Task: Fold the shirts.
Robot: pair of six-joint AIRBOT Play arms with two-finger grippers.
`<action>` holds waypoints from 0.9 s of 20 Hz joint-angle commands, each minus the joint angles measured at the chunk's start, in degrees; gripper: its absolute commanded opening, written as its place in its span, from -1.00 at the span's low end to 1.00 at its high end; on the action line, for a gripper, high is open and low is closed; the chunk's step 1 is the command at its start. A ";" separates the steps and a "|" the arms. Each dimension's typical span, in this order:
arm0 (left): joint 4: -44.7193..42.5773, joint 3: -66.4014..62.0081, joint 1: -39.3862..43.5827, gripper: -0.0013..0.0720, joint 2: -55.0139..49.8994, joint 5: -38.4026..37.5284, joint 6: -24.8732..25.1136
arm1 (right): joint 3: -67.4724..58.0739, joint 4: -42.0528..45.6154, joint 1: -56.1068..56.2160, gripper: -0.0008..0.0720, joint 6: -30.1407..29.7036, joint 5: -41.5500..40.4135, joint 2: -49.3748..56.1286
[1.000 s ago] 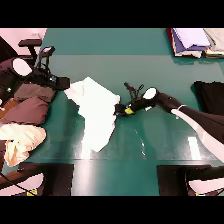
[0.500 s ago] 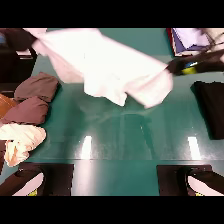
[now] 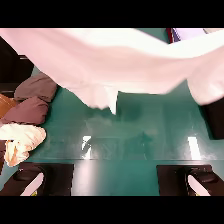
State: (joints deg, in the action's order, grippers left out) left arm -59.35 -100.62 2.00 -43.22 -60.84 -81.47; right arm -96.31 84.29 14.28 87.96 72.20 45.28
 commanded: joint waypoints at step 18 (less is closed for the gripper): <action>-13.53 14.78 -0.02 -0.89 -41.07 5.07 -2.10 | -2.58 -4.02 -0.37 -0.93 0.26 9.84 46.73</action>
State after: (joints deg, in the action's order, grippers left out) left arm -72.66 -88.27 2.00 -75.44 -62.37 -83.92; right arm -98.80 83.48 14.11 89.84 89.71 83.88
